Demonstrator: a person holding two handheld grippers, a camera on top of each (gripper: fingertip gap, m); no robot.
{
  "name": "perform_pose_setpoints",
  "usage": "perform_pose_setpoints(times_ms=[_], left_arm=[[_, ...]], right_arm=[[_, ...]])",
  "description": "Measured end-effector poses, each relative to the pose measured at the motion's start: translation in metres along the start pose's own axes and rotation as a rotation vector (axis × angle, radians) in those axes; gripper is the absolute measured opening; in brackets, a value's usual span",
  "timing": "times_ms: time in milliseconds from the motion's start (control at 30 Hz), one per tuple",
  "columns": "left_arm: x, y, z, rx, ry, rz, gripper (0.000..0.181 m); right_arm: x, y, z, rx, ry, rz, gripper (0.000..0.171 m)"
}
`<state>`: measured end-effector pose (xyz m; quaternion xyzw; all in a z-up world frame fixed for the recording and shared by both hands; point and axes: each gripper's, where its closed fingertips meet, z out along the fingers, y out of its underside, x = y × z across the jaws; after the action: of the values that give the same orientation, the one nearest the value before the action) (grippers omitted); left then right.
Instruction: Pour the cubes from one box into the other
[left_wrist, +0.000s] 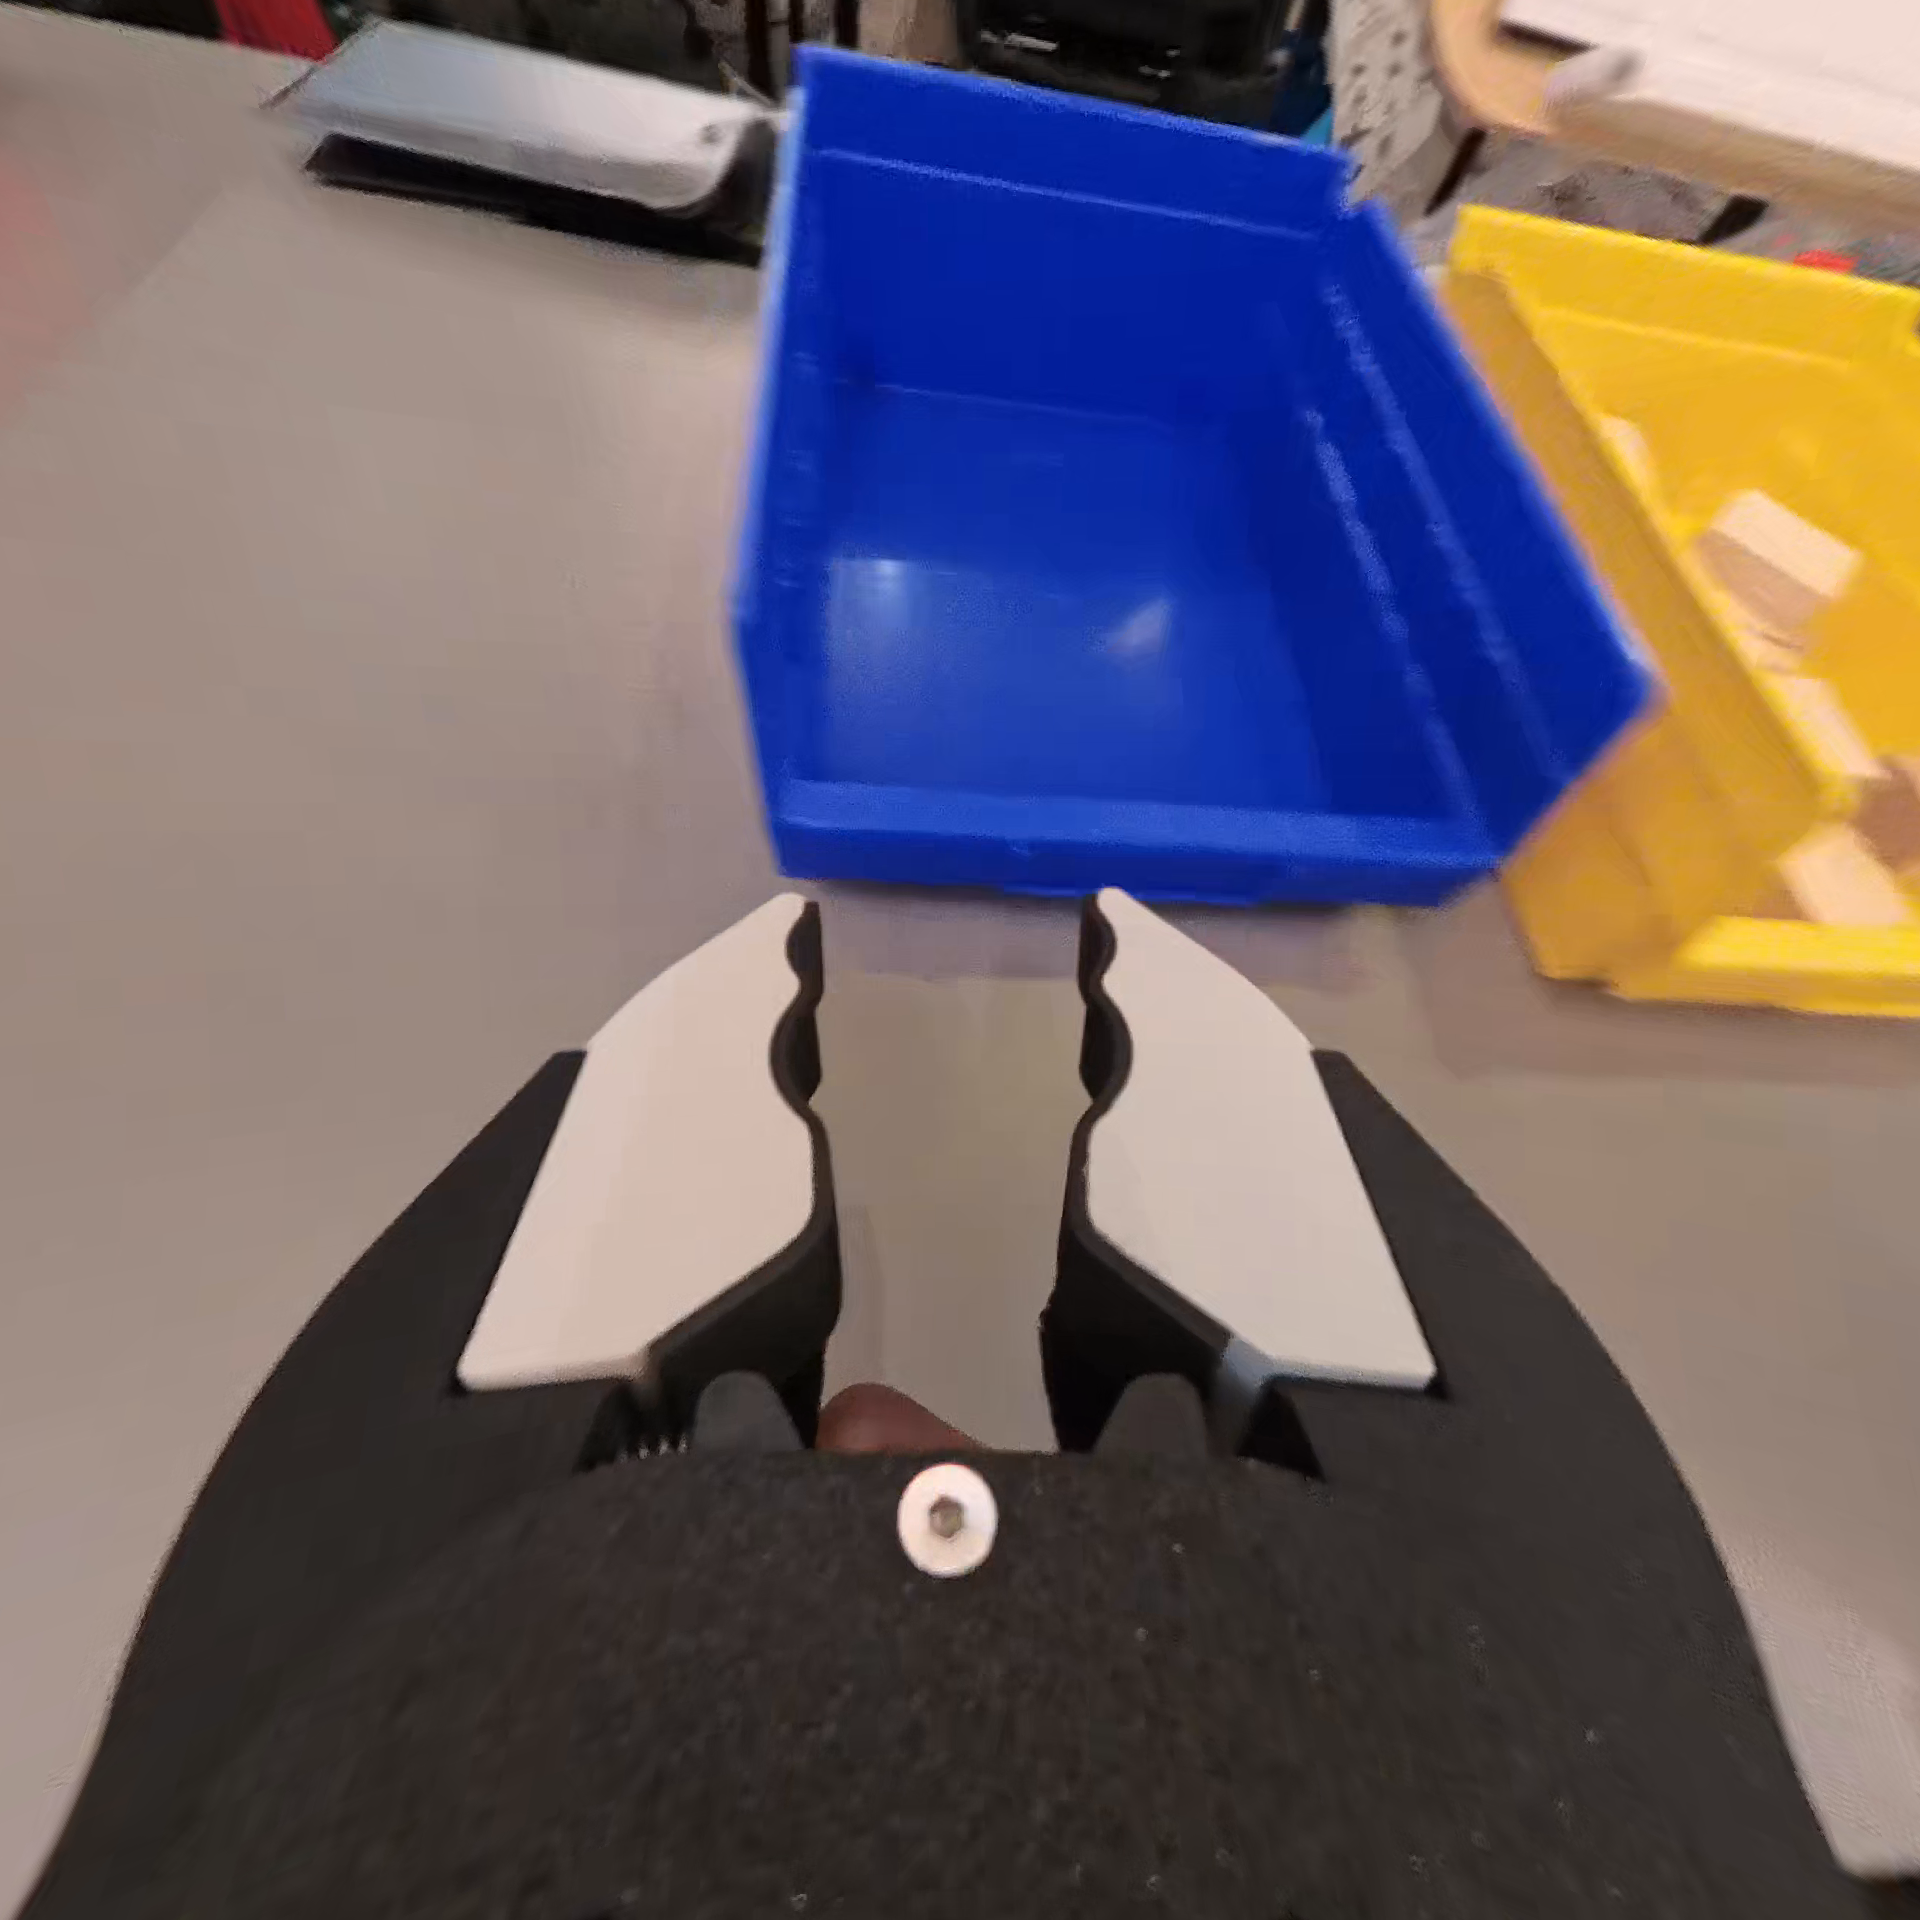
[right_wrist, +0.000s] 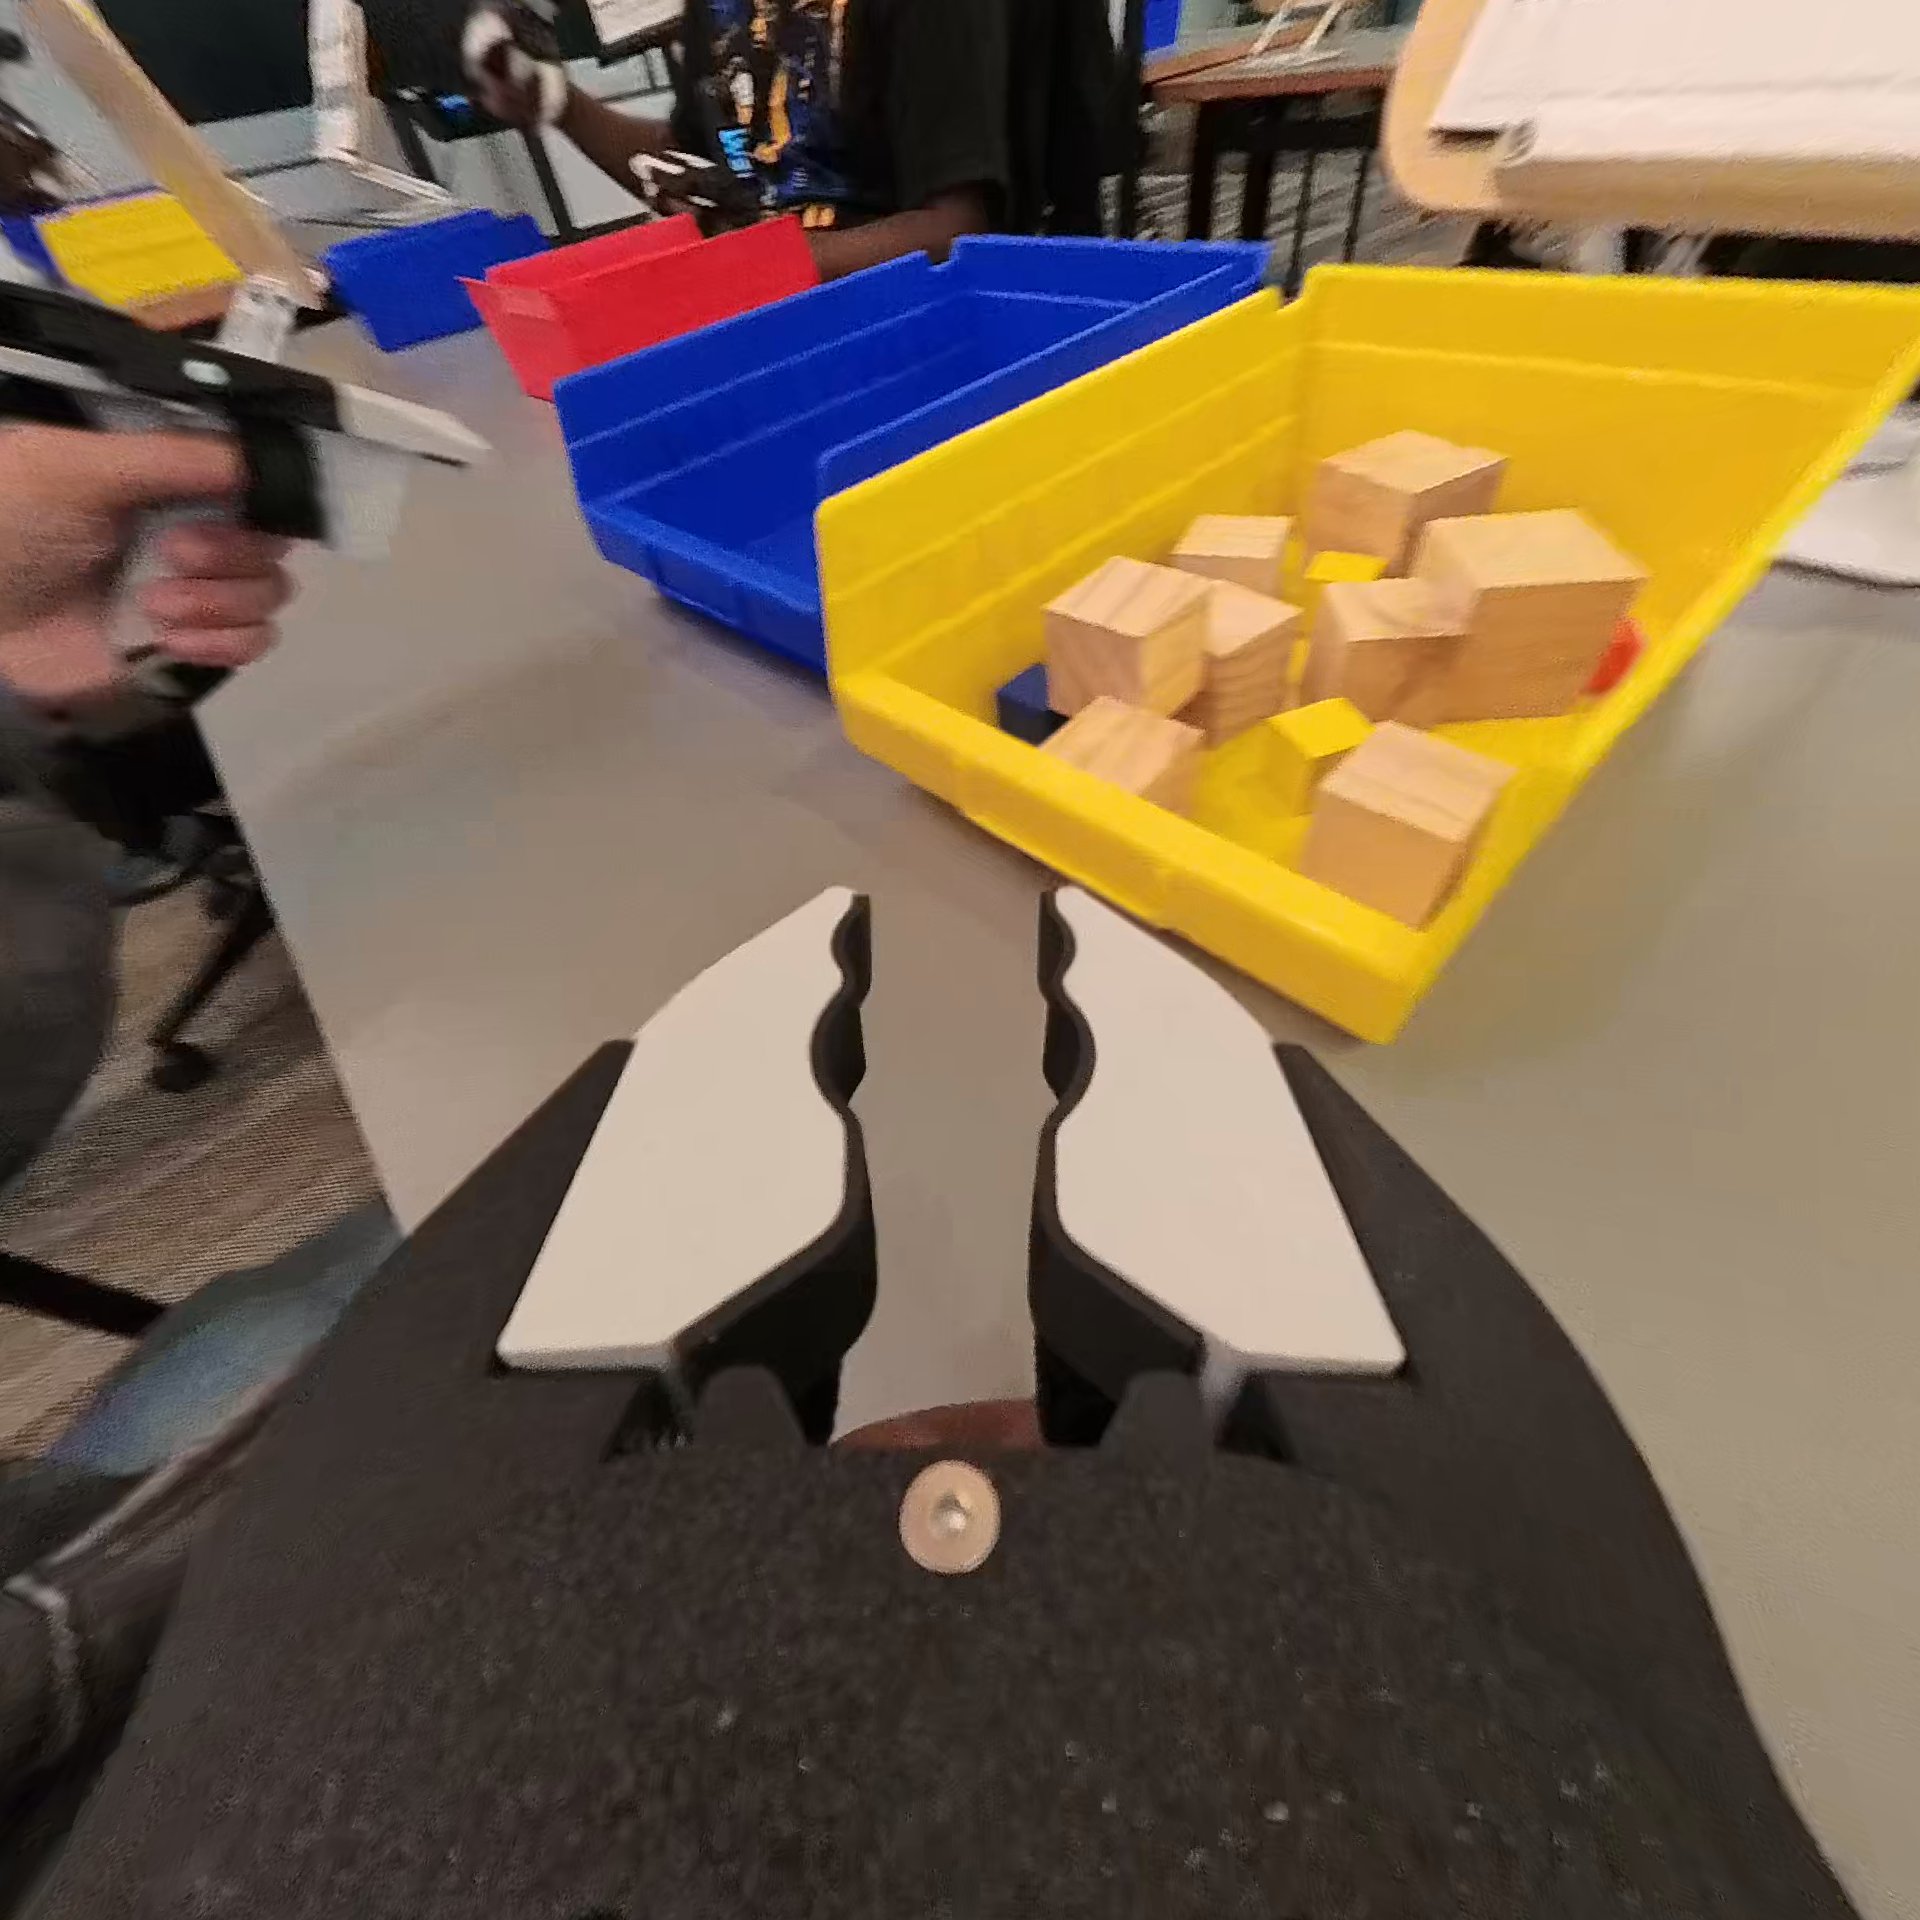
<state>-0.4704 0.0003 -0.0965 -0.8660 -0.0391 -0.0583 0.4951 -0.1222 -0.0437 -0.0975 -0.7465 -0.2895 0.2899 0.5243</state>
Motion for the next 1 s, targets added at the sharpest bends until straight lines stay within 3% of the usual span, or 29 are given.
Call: perform_pose_setpoints(times_ms=[100, 200, 333, 533, 733, 767, 833, 1000], left_arm=[[-0.046, -0.007, 0.039, -0.053, -0.105, 0.005, 0.047], [-0.051, -0.016, 0.069, -0.077, -0.068, -0.029, 0.044], [-0.038, -0.017, 0.082, -0.062, -0.002, -0.048, 0.005], [-0.035, 0.013, 0.036, -0.08, -0.107, -0.009, 0.004], [-0.036, 0.057, -0.039, -0.1, -0.17, -0.047, 0.004], [-0.036, 0.064, -0.05, -0.093, -0.18, -0.05, 0.004], [-0.035, 0.076, -0.071, -0.077, -0.195, -0.043, 0.004], [-0.026, 0.077, -0.112, 0.018, -0.319, 0.015, 0.004]], right_arm=[[-0.025, 0.011, 0.015, -0.043, -0.065, 0.034, 0.032], [-0.051, 0.015, 0.028, -0.069, -0.102, -0.018, 0.033], [-0.077, 0.0, 0.049, -0.061, -0.098, -0.06, 0.033], [-0.104, -0.003, 0.108, -0.13, 0.02, -0.086, 0.042], [-0.112, 0.001, 0.162, -0.156, 0.172, 0.098, 0.046], [-0.113, 0.003, 0.167, -0.163, 0.184, 0.108, 0.044], [-0.122, 0.004, 0.172, -0.171, 0.167, 0.104, 0.016], [-0.133, -0.009, 0.154, -0.142, 0.245, 0.011, 0.003]])
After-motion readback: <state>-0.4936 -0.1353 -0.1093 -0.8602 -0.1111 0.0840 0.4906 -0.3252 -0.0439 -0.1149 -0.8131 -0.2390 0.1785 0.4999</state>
